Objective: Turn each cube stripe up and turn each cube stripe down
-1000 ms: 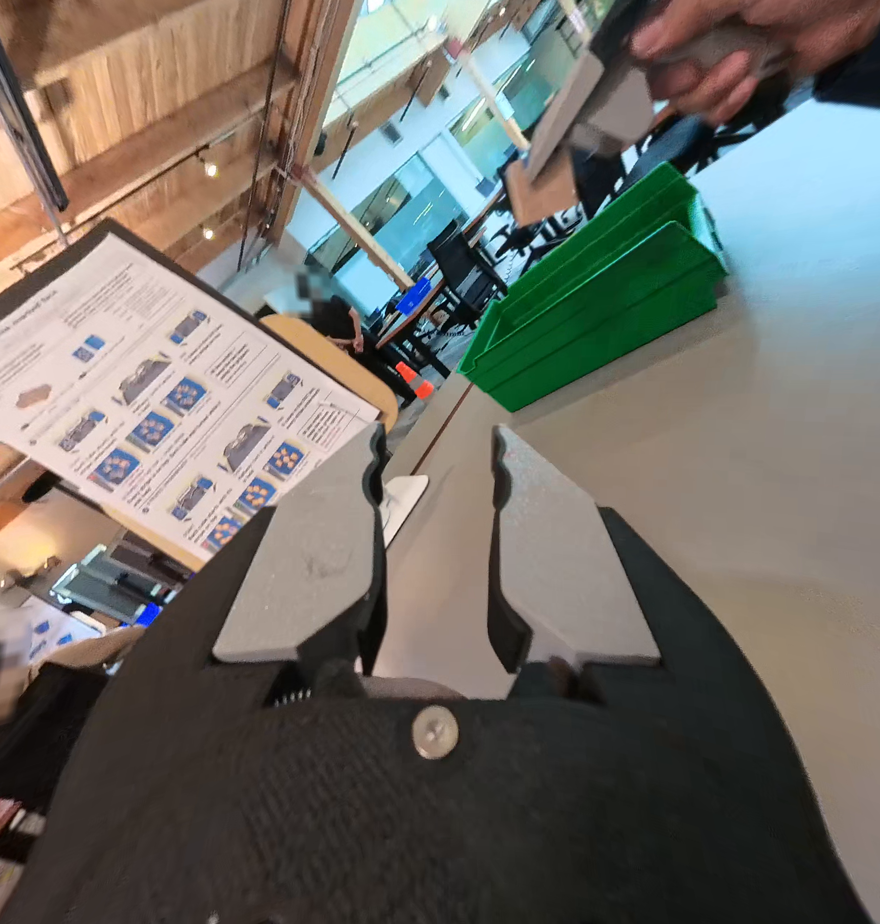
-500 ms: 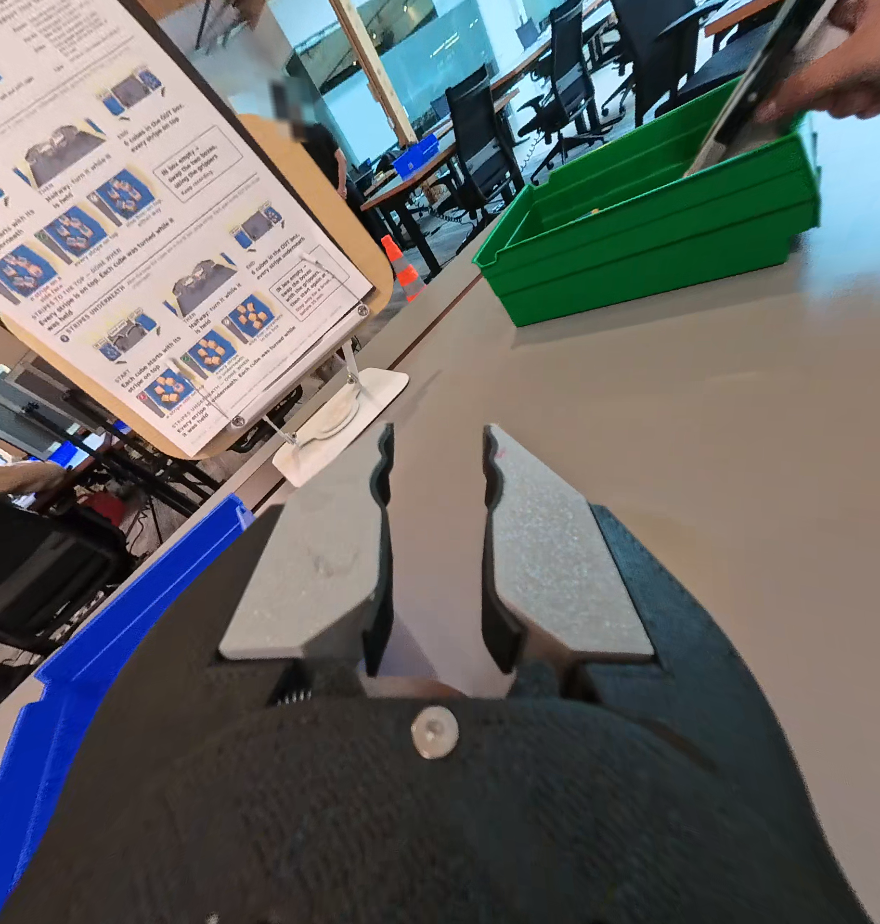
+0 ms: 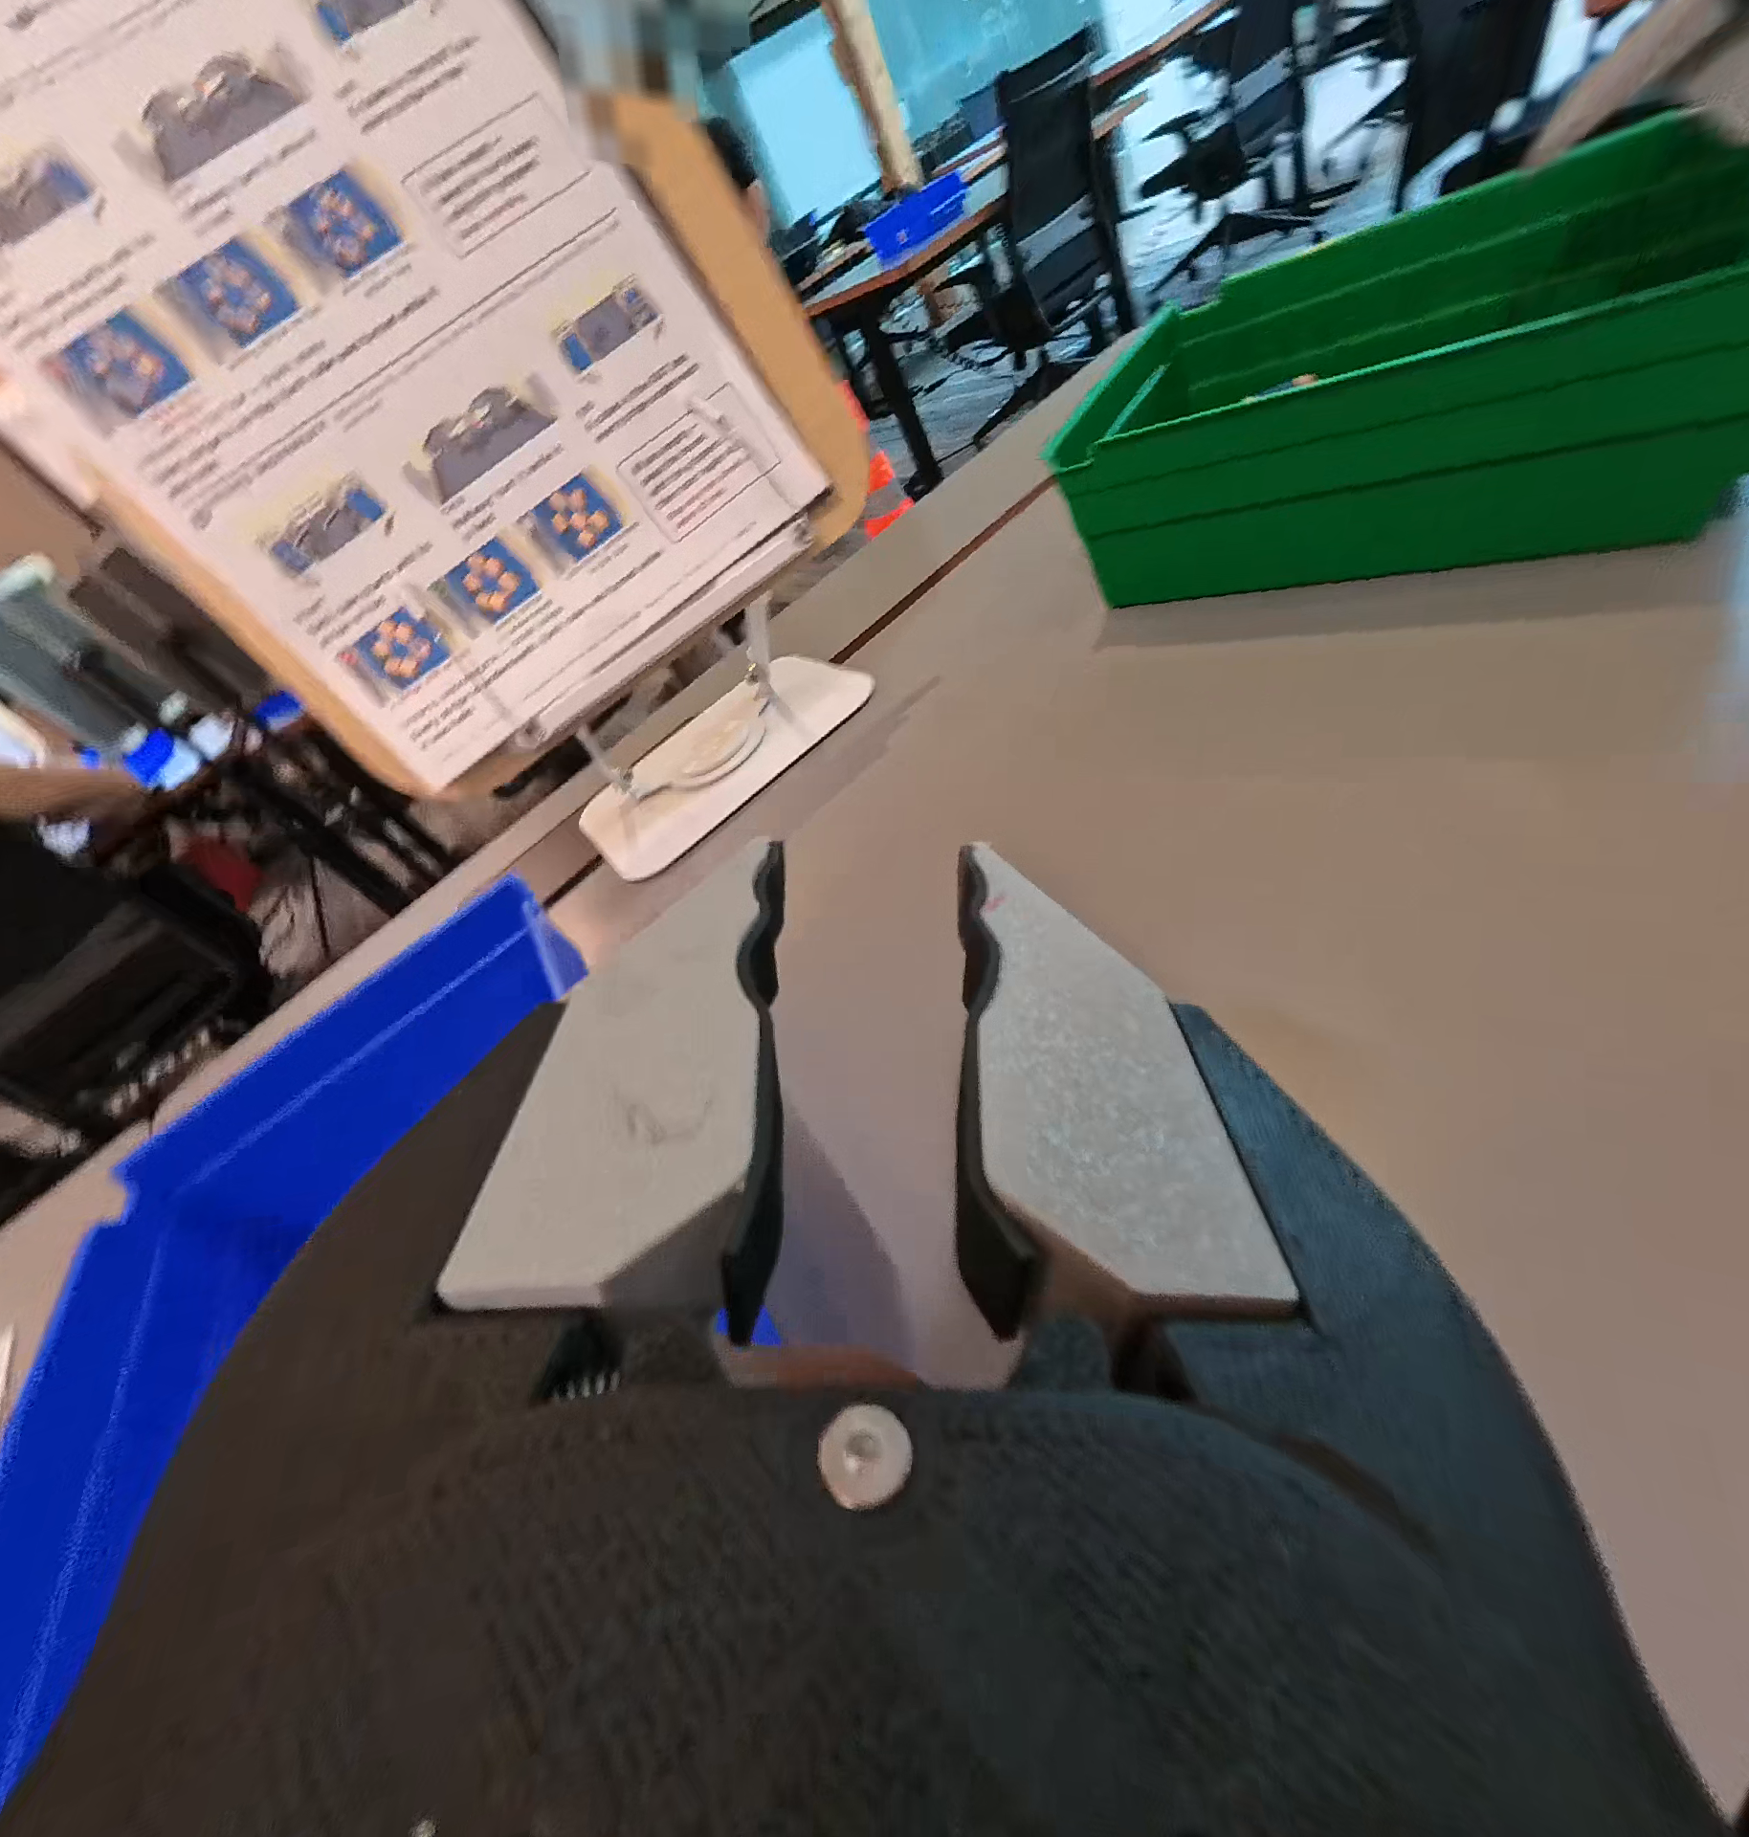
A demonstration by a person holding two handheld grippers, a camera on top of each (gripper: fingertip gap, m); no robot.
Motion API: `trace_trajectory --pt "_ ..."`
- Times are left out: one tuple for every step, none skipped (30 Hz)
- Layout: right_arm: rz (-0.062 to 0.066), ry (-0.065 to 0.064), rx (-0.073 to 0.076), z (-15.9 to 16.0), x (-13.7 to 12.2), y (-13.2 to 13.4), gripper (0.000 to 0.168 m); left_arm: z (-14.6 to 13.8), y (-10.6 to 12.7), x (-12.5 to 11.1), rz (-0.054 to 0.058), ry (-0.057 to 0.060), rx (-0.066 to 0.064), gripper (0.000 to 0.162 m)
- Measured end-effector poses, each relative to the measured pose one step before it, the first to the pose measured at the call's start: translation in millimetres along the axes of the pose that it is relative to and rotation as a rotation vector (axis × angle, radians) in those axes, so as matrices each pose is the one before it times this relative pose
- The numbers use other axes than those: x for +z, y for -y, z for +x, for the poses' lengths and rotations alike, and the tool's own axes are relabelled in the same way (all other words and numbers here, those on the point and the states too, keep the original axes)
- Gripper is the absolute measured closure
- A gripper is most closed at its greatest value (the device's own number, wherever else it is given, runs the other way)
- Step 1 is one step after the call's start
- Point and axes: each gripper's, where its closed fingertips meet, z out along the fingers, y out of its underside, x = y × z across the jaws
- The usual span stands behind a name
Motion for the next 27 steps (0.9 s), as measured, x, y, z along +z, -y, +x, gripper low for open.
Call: trace_trajectory --pt "0.0742 0.0363 0.0073 -9.47 -11.66 14.93 0.117 -9.74 -4.38 -0.38 -0.0216 0.0323 -0.0482 0.13" --pt "0.0694 0.0385 0.0071 -10.66 -10.22 14.09 0.117 -10.98 -4.81 -0.17 -0.0211 0.0327 -0.0509 0.129" --pt "0.0607 0.0416 0.0021 -11.76 -8.43 12.52 0.118 -10.14 -4.08 -0.31 -0.0127 0.0231 -0.0451 0.127" --pt "0.0505 0.0394 -0.0001 -11.97 -6.33 10.97 0.118 -9.68 -3.51 -0.72 -0.0069 0.017 -0.0386 0.125" --pt "0.0414 0.0413 -0.0018 -12.88 -4.3 9.32 0.119 -9.81 -3.12 -1.16 -0.0061 0.0172 -0.032 0.123" --pt "0.0331 0.0438 -0.0052 -13.66 -2.35 7.37 0.118 -10.36 -1.96 -1.53 -0.002 0.0221 -0.0271 0.12" --pt "0.022 0.0407 -0.0064 -13.43 -0.46 5.21 0.118 -10.97 -0.44 -1.95 0.0047 0.0256 -0.0244 0.12" --pt "0.014 0.0378 -0.0054 -13.26 1.68 3.17 0.118 -11.91 0.14 -2.11 0.0083 0.0315 -0.0255 0.123" --pt "0.0025 0.0431 -0.0096 -14.09 3.52 0.51 0.117 -13.18 0.13 -1.52 0.008 0.0388 -0.0285 0.127" --pt "-0.0123 0.0421 -0.0105 -13.83 5.77 -2.45 0.117 -13.16 -0.68 -0.81 0.0054 0.0374 -0.0275 0.128" --pt "-0.0202 0.0394 -0.0088 -13.35 7.84 -4.7 0.116 -12.24 -2.02 0.4 0.001 0.0316 -0.0252 0.128" --pt "-0.0195 0.0368 -0.013 -12.93 9.86 -6.06 0.116 -10.81 -3.47 1.46 -0.004 0.0237 -0.0232 0.127" --pt "-0.0197 0.0209 -0.0154 -10.78 12.06 -7.5 0.116 -8.83 -4.44 2.51 -0.0061 0.0143 -0.0235 0.125" --pt "-0.0206 0.0094 -0.0168 -9.67 13.82 -8.78 0.115 -7.07 -4.45 3.53 -0.0039 0.0072 -0.0281 0.125" --pt "-0.025 0.0179 -0.0235 -12.08 15.19 -9.97 0.115 -6.75 -4.85 3.95 -0.0062 0.0083 -0.0326 0.126" --pt "-0.0339 0.0248 -0.0275 -14.06 15.86 -10.88 0.115 -7.36 -6.51 4.23 -0.0185 0.0174 -0.0314 0.128" --pt "-0.0363 0.0146 -0.0294 -12.51 15.5 -10.51 0.115 -7.32 -7.57 4.67 -0.0299 0.0211 -0.0253 0.128" --pt "-0.0274 0.0025 -0.0332 -10.7 14.16 -8.62 0.115 -5.79 -7.9 4.79 -0.0361 0.0157 -0.0189 0.125" --pt "-0.0226 -0.0009 -0.0375 -9.4 12.3 -7.39 0.115 -4.41 -7.49 4.39 -0.0354 0.0099 -0.0186 0.12" --pt "-0.0208 -0.0084 -0.0356 -6.83 10.34 -6.29 0.115 -3.33 -6.58 4.06 -0.0318 0.0062 -0.02 0.118" --pt "-0.0115 -0.0158 -0.0307 -4.31 8.26 -4.8 0.115 -1.98 -5.89 3.65 -0.0292 0.0007 -0.0178 0.116" --pt "0.0005 -0.0198 -0.0254 -1.9 6.5 -3.28 0.115 -1.22 -4.85 3.31 -0.0247 -0.0003 -0.0147 0.115" --pt "0.0111 -0.0235 -0.0211 0.06 4.97 -2.52 0.116 -1.92 -3.67 3.09 -0.0195 0.01 -0.0123 0.115" --pt "0.0109 -0.0283 -0.0227 2.01 3.51 -2.89 0.117 -2.38 -2.74 2.89 -0.015 0.0179 -0.0056 0.115" --pt "-0.0029 -0.0239 -0.0226 2.47 1.88 -3.25 0.119 -1.7 -1.99 2.56 -0.0102 0.0183 0.0011 0.111" --pt "-0.0076 -0.0144 -0.0131 2.16 0.05 -1.9 0.119 -0.8 -1.69 2.11 -0.0073 0.015 0.0071 0.108" --pt "0.0083 -0.0087 0.0047 2.16 -1.08 0.67 0.119 -0.04 -1.49 1.41 -0.0055 0.012 0.0104 0.107"
